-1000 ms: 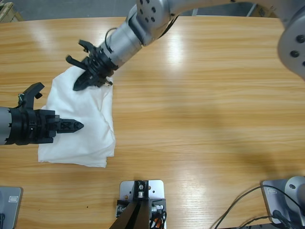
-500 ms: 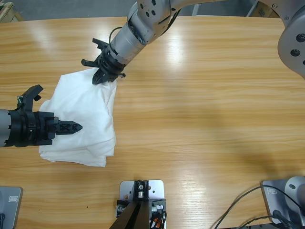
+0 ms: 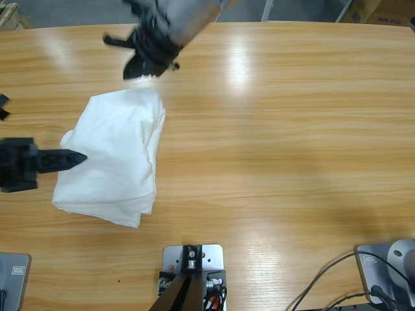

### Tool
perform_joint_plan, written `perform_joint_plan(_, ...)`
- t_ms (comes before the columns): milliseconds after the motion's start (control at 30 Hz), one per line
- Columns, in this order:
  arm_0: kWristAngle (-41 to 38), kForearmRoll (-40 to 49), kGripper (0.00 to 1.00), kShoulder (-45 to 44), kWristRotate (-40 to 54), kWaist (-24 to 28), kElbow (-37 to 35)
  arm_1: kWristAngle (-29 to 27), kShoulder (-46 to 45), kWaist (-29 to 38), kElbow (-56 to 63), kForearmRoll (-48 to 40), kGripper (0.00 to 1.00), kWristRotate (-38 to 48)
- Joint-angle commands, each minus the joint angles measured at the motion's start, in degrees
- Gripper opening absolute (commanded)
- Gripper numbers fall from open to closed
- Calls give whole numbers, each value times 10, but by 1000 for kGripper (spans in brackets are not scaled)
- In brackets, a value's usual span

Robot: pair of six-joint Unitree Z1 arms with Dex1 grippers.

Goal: Fold clothes

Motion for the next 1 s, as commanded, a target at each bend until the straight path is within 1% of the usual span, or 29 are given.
perform_joint_plan(33,30,21,0,50,2,-4,-22,25,-48,43,193,-84,0,-7)
perform_joint_plan(100,30,20,0,102,4,-4,-46,26,-37,54,228,-129,0,-6)
perform_joint_plan(167,30,20,0,136,6,-4,-68,26,-25,62,236,-156,0,-4)
perform_joint_plan(333,30,18,0,164,6,-4,-101,27,-6,63,234,-180,0,-1)
perform_joint_plan(467,30,19,0,168,6,-4,-103,27,13,64,250,-181,0,4)
perform_joint_plan(600,34,21,0,162,6,-4,-99,13,27,68,299,-217,0,4)
perform_joint_plan(700,49,21,0,149,-6,-2,-81,4,51,68,325,-241,0,6)
perform_joint_plan(767,54,21,0,142,-37,2,-64,-6,55,77,332,-242,0,10)
perform_joint_plan(933,57,21,0,131,-45,3,-60,-11,76,95,334,-258,0,22)
perform_joint_plan(1000,57,21,0,126,-44,3,-60,-11,58,95,333,-278,0,28)
